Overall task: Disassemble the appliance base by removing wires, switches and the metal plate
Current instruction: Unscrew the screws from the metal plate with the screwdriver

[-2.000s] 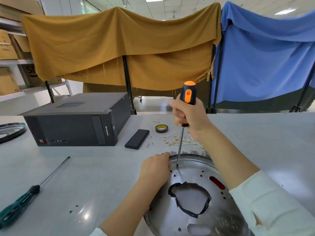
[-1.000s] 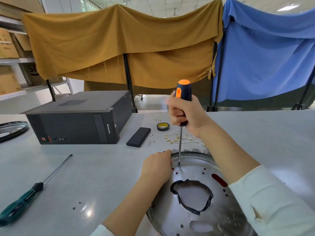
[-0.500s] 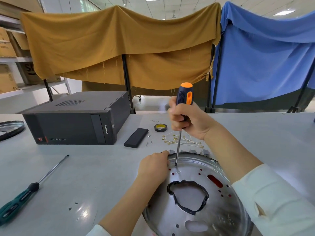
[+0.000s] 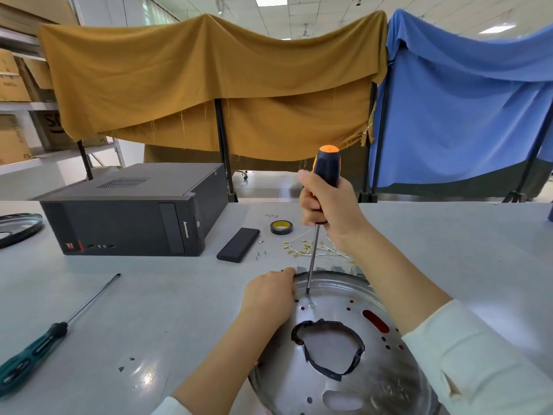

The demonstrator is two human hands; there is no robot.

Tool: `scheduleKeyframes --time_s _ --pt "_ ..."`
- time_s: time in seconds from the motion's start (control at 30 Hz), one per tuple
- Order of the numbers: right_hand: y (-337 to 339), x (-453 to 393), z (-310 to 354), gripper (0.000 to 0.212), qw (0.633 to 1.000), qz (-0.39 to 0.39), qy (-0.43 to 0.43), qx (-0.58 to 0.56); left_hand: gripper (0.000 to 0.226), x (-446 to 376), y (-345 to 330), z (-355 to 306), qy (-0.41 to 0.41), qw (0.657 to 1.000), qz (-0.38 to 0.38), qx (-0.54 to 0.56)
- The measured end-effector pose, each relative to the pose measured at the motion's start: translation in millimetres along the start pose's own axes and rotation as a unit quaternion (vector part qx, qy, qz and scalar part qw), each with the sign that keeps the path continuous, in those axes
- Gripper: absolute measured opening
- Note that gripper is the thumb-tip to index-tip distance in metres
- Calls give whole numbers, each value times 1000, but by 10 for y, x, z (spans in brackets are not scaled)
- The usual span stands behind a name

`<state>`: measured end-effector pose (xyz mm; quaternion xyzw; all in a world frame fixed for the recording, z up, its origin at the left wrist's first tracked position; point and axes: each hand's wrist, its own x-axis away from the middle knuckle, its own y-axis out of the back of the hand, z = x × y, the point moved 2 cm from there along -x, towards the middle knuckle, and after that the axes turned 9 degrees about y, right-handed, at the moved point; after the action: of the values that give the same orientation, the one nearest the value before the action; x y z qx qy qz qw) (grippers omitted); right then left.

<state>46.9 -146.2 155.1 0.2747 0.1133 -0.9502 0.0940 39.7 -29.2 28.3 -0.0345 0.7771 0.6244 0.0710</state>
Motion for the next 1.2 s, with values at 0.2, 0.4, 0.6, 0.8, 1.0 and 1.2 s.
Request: scheduleKeyframes --time_s 0.2,0.4,0.6,0.8,1.0,1.2 --pt "-119 22 41 22 997 26 27 72 20 5 -3 0 3 1000 9 0" --pt "-153 89 -52 29 966 -156 142 150 27 -5 -14 2 5 1000 8 1" --pt "-23 -45 -30 26 998 21 59 22 23 0 -7 5 1 1000 3 -2" --pt "25 -14 -107 40 991 -77 94 52 19 5 -5 1 -2 1000 2 -6" --pt "33 72 -161 20 979 -145 137 34 19 4 -14 -4 -1 1000 3 -8" --pt "20 53 -169 41 992 -46 97 -72 22 -3 -19 -3 -5 1000 1 -10"
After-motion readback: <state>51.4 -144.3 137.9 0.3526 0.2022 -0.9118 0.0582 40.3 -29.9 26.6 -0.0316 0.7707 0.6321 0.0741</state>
